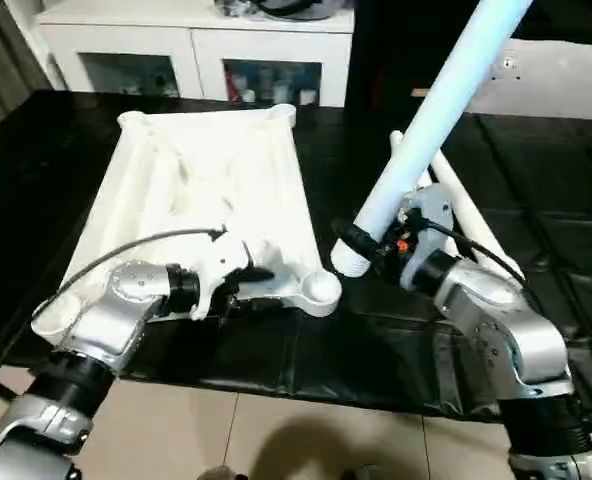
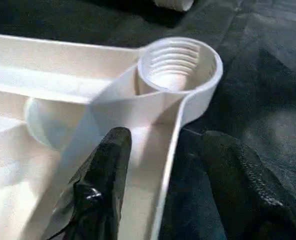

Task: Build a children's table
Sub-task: Insert table leg to table base

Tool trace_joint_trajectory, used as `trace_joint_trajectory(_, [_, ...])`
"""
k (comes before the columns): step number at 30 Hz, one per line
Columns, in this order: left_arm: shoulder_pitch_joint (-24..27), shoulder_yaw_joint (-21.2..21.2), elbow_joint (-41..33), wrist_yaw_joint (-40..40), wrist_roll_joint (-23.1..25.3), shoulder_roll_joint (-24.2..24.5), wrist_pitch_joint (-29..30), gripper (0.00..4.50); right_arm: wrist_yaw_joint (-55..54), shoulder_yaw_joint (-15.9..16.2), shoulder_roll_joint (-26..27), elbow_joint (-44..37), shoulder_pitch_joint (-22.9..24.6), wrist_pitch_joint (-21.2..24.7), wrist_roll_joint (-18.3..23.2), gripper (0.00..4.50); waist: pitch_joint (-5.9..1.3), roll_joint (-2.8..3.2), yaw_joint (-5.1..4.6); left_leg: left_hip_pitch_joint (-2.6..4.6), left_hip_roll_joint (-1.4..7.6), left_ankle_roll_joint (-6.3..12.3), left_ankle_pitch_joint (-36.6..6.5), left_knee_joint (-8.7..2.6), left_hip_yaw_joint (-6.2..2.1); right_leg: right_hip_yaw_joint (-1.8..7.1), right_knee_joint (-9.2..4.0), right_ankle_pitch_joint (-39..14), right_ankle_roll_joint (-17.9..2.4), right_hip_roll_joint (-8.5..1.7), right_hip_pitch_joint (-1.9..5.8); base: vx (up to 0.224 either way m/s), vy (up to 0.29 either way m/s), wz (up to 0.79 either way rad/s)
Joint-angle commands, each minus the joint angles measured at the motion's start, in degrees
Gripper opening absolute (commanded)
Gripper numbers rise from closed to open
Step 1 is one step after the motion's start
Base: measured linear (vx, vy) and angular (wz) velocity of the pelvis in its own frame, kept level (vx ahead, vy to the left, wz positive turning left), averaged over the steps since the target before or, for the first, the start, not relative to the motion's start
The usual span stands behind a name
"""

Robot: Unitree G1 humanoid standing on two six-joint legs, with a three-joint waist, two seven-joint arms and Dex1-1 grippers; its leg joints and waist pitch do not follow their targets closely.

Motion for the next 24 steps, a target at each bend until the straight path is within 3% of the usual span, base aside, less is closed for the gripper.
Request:
trace_joint_trajectory(1, [-1.39,-0.5,1.35,-1.58,1.11,0.31,-0.92,2.18,-0.18,1.23,-0.34,-1.17,0.4,-0.96,-1.69,1.91,-4.33,0.48,0.03,0.5,1.79,-1.53,-10.14,-4.19,-0.35,2.11,-4.21,-8.37,-12.1,-3.32,3.15,0.0,0.0,0.0])
trace_joint_trajectory(2, [-1.57,-0.62,2.19,-2.2,1.27,0.35,-1.32,2.08,-0.88,1.84,-0.26,-1.02,0.52,-2.58,-2.97,1.91,-4.31,0.59,0.03,0.52,1.83,-1.7,-10.15,-4.2,-0.35,2.13,-4.23,-8.19,-12.24,-3.39,3.07,0.0,0.0,0.0])
trace_joint_trajectory(3, [-1.72,-0.6,2.83,-2.3,1.44,0.31,-1.72,1.91,-1.13,2.19,-0.48,-1.31,0.55,-1.12,-2.99,1.91,-4.29,0.54,0.0,0.51,1.81,-1.74,-10.22,-4.19,-0.32,2.14,-4.24,-8.13,-12.26,-3.37,3.07,0.0,0.0,0.0])
trace_joint_trajectory(7, [-2.37,-0.86,4.99,-2.48,2.66,0.4,-3.35,1.6,-0.93,1.11,0.24,-2.36,0.18,3.42,0.31,1.91,-4.33,0.54,0.01,0.54,1.84,-1.43,-10.37,-4.21,-0.38,2.15,-4.15,-7.47,-12.64,-3.37,3.21,0.0,0.0,0.0])
trace_joint_trajectory(11, [-2.78,-0.48,6.32,-3.05,3.14,0.21,-4.01,1.28,0.13,0.06,0.6,-2.32,0.08,3.0,2.06,1.91,-4.32,0.62,0.08,0.53,1.92,-1.47,-10.67,-4.23,-0.39,2.15,-4.18,-7.57,-12.96,-3.49,3.17,0.0,0.0,0.0])
trace_joint_trajectory(24, [-5.05,-2.25,12.13,-4.38,8.38,0.29,-9.1,0.15,3.79,4.33,-1.07,-1.08,-0.77,4.71,1.09,1.91,-4.18,0.38,0.06,0.57,2.0,-1.68,-11.67,-4.36,-0.46,2.22,-4.4,-10.19,-12.48,-3.63,3.18,0.0,0.0,0.0])
